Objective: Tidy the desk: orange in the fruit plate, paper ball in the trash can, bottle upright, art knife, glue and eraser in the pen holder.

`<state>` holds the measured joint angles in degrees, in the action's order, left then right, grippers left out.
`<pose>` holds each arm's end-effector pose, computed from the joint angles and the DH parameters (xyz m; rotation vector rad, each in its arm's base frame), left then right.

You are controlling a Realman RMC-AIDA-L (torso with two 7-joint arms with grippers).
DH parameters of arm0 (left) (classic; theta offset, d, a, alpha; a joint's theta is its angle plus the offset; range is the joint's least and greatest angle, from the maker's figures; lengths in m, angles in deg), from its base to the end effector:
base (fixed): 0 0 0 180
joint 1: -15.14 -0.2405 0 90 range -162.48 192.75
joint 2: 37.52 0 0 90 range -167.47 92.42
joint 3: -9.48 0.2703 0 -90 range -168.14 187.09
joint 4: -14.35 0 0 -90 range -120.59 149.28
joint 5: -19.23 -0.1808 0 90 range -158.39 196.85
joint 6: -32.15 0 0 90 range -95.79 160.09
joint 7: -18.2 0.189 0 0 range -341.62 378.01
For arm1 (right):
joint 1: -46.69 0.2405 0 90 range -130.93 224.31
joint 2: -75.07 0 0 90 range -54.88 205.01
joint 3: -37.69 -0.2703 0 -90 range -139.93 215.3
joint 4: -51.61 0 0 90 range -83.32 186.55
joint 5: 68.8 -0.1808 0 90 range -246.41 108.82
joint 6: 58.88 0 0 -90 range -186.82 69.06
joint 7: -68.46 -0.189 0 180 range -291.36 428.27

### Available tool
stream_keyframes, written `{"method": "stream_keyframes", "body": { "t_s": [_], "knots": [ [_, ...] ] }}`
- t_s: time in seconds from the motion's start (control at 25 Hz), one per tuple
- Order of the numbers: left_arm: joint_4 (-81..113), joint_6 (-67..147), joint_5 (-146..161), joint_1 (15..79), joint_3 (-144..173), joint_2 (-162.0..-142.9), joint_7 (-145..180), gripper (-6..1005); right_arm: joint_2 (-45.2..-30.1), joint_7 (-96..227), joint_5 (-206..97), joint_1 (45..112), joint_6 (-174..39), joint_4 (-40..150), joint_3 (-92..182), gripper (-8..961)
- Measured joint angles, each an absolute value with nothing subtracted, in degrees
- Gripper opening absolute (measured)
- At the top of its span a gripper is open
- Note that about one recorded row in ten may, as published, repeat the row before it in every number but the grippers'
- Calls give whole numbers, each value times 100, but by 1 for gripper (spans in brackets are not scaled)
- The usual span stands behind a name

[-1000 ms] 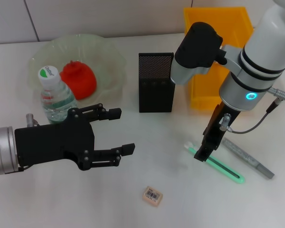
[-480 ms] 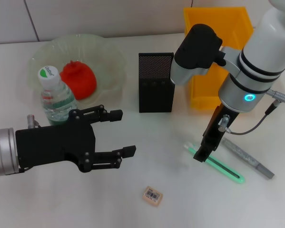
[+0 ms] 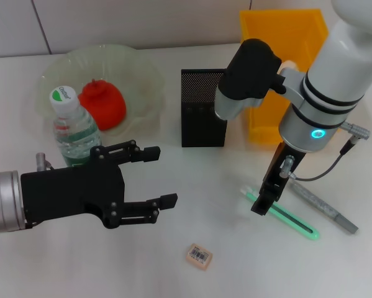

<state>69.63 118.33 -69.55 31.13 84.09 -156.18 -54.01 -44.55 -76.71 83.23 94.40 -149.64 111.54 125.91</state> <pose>-0.1974 0.2703 -0.0623 -2.8493 -0.1513 -0.8046 0.2118 0.3420 -0.0837 -2.7084 0.7513 -0.9106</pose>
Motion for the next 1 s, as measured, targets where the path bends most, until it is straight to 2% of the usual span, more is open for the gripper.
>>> {"method": "stream_keyframes", "body": {
  "t_s": [0.2,0.4,1.0],
  "knots": [
    [6882,11866,-6949,3134,8409,-15617,-5297,811,-4455,-7704,8320,9435,-14897,11154,12621,695],
    [6882,11865,-6946,3124,8410,-15617,-5296,811,-4455,-7706,8316,9432,-14893,11155,12625,534],
    [6739,11867,-6942,3160,8401,-15617,-5157,810,-4464,-7781,8315,9435,-14739,11020,12780,541]
  ]
}}
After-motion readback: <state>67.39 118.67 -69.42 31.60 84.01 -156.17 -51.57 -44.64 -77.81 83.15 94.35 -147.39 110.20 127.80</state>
